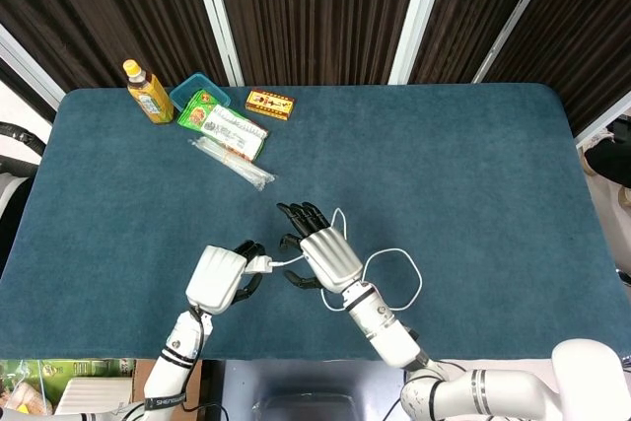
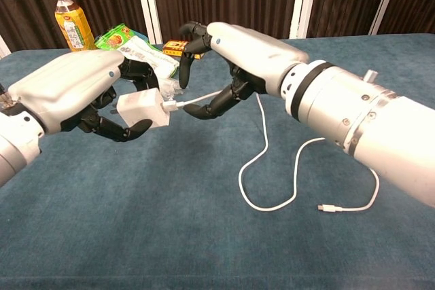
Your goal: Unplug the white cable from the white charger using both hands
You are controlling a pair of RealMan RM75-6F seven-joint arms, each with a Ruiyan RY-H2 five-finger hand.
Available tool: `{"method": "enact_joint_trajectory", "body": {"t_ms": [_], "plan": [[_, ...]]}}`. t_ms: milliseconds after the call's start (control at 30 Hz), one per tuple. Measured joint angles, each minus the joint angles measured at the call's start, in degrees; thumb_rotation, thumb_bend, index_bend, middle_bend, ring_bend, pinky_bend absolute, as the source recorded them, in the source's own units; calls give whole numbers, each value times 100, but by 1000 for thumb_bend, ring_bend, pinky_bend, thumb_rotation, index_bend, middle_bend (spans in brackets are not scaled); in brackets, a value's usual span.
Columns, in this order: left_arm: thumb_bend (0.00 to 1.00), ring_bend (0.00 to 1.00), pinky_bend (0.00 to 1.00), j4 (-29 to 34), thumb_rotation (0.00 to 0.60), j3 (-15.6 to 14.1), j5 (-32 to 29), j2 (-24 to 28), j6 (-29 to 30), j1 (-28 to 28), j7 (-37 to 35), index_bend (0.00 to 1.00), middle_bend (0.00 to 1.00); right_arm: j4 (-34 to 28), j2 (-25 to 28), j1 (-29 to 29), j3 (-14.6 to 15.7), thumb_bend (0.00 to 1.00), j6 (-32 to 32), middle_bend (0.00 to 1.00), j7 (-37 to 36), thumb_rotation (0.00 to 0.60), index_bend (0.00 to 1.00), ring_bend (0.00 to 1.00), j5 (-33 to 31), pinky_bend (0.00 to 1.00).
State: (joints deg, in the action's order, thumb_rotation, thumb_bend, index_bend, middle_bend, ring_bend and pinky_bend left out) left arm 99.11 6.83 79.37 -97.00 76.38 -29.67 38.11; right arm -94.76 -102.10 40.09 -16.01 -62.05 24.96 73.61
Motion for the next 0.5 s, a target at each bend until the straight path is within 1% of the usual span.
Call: {"method": "enact_joint_trajectory", "body": {"t_ms": [100,500], "plan": [[579,1000,1000,8,600,5,21,-6,5,3,-9,719,779,45,-89,36,17,436,-66,131,15,600,604,0,-4,0],[580,1000,1000,34,600,39,55,24,-18,8,-80,718,779,187,-340,176,38,436,-199,142,163,600,625,0,-112,0]]}}
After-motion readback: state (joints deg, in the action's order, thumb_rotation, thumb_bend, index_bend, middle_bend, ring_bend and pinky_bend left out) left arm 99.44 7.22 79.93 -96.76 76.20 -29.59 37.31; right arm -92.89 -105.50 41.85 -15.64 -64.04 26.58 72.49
